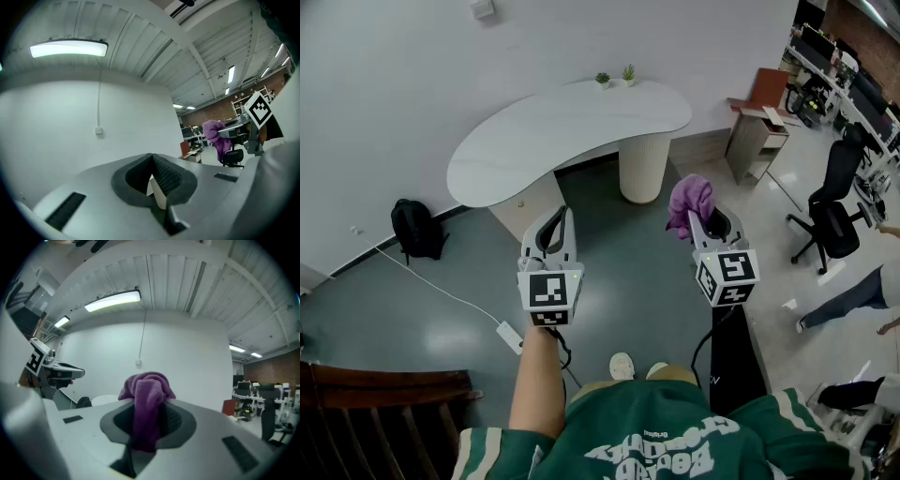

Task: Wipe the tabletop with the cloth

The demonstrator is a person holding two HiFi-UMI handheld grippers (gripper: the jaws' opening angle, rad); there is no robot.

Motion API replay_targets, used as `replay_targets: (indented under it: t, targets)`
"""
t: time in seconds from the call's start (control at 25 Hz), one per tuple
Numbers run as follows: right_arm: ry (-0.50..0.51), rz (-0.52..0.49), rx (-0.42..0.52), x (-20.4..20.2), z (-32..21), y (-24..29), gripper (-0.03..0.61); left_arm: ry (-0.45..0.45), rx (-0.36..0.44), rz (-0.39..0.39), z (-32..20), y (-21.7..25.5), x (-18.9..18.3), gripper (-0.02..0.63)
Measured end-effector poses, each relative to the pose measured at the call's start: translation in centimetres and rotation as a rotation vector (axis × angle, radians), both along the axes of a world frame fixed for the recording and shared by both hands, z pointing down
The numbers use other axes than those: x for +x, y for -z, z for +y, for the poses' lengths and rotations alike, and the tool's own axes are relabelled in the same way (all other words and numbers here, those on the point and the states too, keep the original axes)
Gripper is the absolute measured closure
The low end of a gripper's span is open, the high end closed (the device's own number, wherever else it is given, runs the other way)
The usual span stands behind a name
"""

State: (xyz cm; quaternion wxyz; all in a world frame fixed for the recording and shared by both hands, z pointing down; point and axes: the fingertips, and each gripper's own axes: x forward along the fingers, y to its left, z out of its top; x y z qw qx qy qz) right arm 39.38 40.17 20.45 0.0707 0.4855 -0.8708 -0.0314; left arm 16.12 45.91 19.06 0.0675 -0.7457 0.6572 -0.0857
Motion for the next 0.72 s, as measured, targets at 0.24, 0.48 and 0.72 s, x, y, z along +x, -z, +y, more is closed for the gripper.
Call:
replay_targets:
  t: [0.24, 0.48, 0.72]
  targets:
    - [-0.005, -0.019, -0.009, 0.3, 0.0, -0.6, 0.492, -0.007, 0.0, 0.003, -0.4, -0.3, 0.0, 0.614]
    - [-0.006, -0.051, -0.024, 1.2, -1.7, -1.1, 0.489, -0.027, 0.02, 0.002, -2.3, -0.1, 1.0, 0.614]
    - [0.008, -0.055, -0.016, 1.7, -6.2, -2.4, 0.488, -0.044, 0.026, 0.073, -6.9, -0.7, 2.1, 0.614]
